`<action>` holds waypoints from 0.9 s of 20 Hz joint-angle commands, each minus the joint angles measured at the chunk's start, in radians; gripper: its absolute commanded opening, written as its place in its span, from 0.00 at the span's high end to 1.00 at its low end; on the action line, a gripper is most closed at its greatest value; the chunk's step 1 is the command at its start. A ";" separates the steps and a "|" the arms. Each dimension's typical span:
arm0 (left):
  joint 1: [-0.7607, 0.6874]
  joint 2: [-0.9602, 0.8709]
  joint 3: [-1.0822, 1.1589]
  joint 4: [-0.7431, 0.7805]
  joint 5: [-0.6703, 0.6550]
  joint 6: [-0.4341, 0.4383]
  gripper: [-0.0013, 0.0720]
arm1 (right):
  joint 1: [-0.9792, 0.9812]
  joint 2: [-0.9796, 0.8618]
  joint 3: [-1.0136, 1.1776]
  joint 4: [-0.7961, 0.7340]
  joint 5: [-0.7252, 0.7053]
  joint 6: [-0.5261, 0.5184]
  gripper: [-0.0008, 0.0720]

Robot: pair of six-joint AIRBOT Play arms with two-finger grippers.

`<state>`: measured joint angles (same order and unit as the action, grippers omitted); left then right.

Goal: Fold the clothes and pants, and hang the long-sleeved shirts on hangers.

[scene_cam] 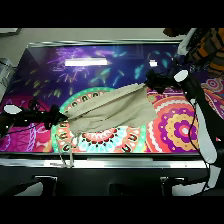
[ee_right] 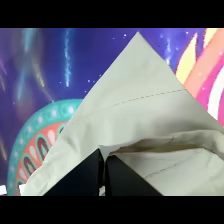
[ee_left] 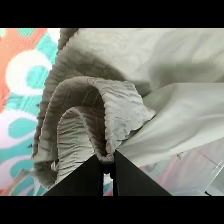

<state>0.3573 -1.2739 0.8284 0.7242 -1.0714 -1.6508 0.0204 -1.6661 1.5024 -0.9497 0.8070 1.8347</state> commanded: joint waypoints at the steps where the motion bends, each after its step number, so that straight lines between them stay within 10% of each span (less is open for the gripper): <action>1: 0.011 -0.090 0.002 -0.187 0.106 0.105 0.95 | 0.002 -0.047 0.005 -0.016 -0.013 0.014 0.97; 8: -0.016 -0.253 0.105 -0.367 0.124 0.212 0.94 | 0.009 -0.097 0.005 0.002 -0.048 0.040 0.96; 11: -0.021 -0.274 0.124 -0.367 0.153 0.212 0.68 | 0.024 -0.107 0.005 -0.005 -0.057 0.036 0.93; 15: 0.015 -0.262 0.137 -0.366 0.173 0.270 0.50 | 0.007 -0.093 0.005 -0.032 -0.018 0.036 0.44; 18: 0.068 -0.219 0.171 -0.365 0.164 0.408 0.14 | -0.063 -0.035 0.005 -0.146 0.151 0.032 0.21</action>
<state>0.3870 -1.5185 0.9737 0.3637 -0.9070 -1.3560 0.0040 -1.7397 1.5063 -1.0077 0.8276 1.8702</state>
